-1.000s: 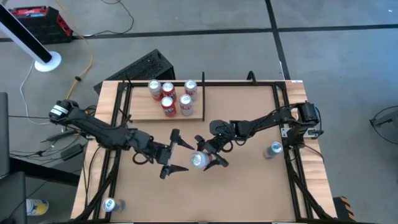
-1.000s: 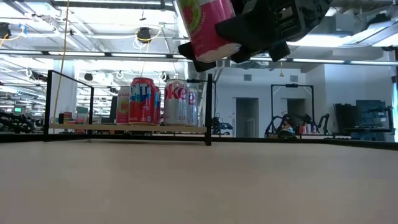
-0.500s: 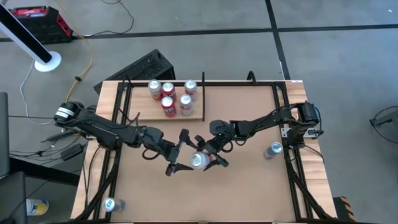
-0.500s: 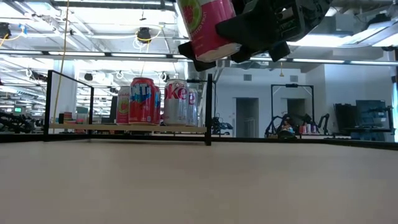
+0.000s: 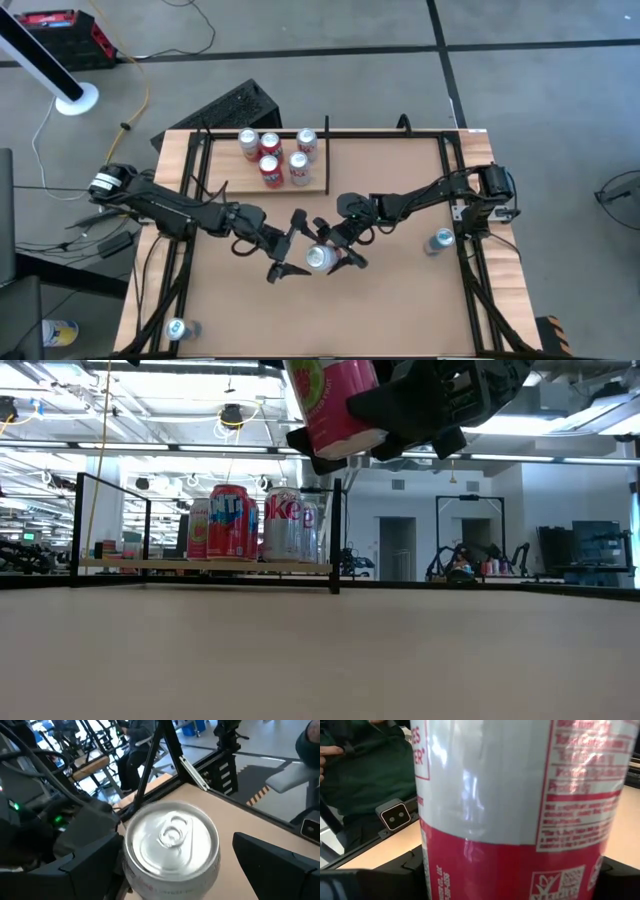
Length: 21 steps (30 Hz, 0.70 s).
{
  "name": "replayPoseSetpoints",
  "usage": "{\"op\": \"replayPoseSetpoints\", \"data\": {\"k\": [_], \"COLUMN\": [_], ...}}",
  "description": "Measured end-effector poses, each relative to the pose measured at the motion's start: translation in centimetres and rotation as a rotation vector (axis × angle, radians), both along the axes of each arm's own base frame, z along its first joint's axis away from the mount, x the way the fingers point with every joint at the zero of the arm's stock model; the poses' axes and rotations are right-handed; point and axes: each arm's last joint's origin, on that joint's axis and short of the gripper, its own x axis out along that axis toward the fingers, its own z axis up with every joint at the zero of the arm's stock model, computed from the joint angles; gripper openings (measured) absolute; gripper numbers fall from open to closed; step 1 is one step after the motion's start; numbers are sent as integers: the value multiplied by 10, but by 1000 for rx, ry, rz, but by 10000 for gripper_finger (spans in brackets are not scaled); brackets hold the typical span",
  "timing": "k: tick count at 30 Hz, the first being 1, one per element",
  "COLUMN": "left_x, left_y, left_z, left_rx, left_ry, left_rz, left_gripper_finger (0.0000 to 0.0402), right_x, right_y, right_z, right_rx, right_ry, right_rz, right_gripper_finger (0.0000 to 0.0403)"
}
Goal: Place canned beverage on shelf
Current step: Put the pink-white soda can on the shelf aligned with the other pink-white soda can
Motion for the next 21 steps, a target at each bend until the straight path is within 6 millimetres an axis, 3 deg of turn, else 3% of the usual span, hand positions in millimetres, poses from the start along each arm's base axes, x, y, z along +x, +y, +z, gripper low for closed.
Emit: {"op": "replayPoseSetpoints", "data": {"k": [16, 21], "left_x": [0, 0], "left_y": [0, 0], "left_z": [-2, -2], "left_rx": [5, 6], "left_ry": [15, 14], "left_rz": [-2, 6], "left_gripper_finger": [375, 357], "right_x": [0, 1], "right_y": [0, -1], "right_z": [0, 0], "right_rx": [5, 4], "right_ry": [9, 9], "right_rz": [-25, -27], "right_gripper_finger": [321, 321]}}
